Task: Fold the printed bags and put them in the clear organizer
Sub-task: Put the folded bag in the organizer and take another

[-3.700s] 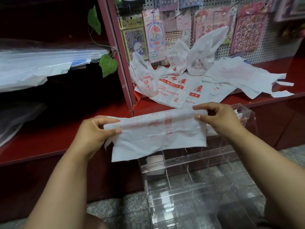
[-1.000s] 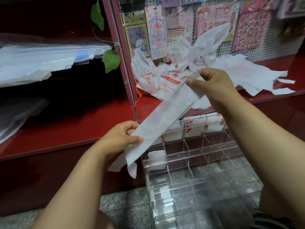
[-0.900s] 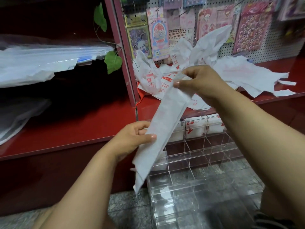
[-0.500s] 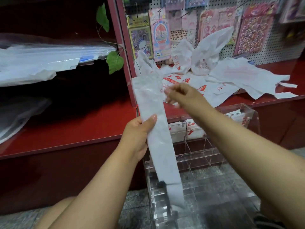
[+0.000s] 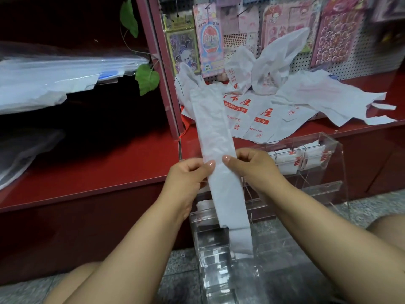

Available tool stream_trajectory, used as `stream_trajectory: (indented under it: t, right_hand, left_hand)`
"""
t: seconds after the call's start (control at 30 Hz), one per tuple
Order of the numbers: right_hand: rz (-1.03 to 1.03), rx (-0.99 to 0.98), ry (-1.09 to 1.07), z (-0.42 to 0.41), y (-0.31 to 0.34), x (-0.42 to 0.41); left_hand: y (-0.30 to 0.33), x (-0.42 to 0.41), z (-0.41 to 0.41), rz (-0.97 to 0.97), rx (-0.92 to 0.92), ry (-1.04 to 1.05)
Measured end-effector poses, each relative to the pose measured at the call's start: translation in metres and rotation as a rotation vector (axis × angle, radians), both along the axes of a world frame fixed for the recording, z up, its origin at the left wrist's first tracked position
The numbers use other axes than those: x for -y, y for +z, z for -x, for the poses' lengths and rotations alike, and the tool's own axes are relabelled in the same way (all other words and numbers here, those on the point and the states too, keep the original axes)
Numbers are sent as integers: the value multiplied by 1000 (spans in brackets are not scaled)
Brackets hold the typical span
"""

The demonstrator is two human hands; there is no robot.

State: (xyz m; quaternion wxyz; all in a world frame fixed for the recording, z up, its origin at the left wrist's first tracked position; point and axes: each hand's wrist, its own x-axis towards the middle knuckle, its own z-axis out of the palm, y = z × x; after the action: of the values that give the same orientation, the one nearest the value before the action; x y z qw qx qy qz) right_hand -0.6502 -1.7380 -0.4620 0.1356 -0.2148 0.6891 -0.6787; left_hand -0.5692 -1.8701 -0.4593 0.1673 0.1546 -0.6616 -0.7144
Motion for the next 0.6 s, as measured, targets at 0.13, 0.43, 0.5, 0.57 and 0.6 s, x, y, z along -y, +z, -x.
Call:
stream_trajectory:
  t: [0.13,0.43,0.5,0.57,0.6]
  right_hand:
    - [9,-51,-20,-2,5,-1]
    - [89,-157,-33,-2,22,-10]
    - [115,-150,-56,0,22,-11]
    - [133,-150,-68,1,21,-12]
    - [135,-146,-58,2,20,-12]
  left_hand:
    - [3,-1,-3,42,-49,47]
    - [13,0,-7,463,-255,214]
    - [14,0,-7,365,-284,170]
    - [15,-2,-6,271,-281,152]
    - [15,-3,-5,241,-273,142]
